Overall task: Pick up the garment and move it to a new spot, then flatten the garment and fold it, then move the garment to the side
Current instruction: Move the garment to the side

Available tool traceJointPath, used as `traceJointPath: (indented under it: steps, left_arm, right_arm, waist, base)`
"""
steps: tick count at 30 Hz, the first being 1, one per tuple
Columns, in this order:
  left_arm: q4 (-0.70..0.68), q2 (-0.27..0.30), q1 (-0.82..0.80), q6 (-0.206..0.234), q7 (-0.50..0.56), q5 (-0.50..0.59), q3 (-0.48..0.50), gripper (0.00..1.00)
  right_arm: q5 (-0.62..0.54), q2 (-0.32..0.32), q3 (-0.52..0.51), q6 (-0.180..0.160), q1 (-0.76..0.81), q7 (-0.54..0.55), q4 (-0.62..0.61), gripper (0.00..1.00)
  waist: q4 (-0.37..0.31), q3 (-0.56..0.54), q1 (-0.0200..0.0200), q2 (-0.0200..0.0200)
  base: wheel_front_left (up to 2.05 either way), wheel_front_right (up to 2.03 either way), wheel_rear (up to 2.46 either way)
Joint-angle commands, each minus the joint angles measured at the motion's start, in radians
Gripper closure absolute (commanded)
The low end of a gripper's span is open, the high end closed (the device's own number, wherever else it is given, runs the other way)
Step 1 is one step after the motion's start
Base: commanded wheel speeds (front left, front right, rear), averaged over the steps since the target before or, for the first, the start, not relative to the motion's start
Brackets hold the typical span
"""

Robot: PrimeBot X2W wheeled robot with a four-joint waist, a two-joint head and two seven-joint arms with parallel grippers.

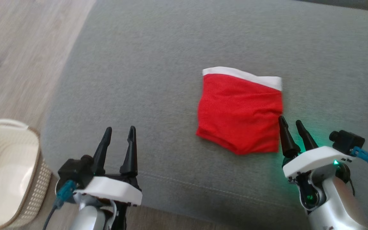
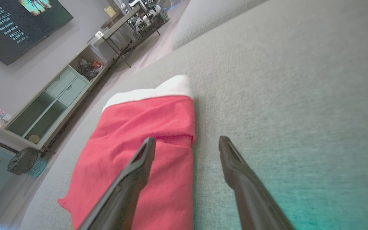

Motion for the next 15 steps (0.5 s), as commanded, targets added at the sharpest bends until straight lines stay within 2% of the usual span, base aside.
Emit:
traceJointPath:
  steps: [1, 8, 15]
  left_arm:
    - [-0.028, 0.006, -0.046, 0.005, -0.012, -0.009, 0.026, 0.00]
    - [-0.030, 0.006, -0.065, 0.010, -0.012, -0.024, 0.034, 0.00]
    - [-0.026, 0.006, -0.058, 0.012, -0.012, -0.030, 0.033, 0.00]
  right_arm:
    - [0.018, 0.001, 0.020, 0.000, -0.041, 0.007, -0.010, 0.00]
    - [0.025, -0.001, -0.003, 0.000, -0.102, 0.055, 0.093, 0.00]
    - [0.029, 0.000, 0.026, 0.000, -0.125, 0.099, 0.164, 0.00]
  waist:
    - [0.032, 0.024, 0.0000, 0.0000]
    - [0.090, 0.044, 0.0000, 0.0000]
    - [0.106, 0.038, 0.0000, 0.0000]
  base:
    - [0.00, 0.00, 0.00]
    - [0.00, 0.00, 0.00]
    - [0.00, 0.00, 0.00]
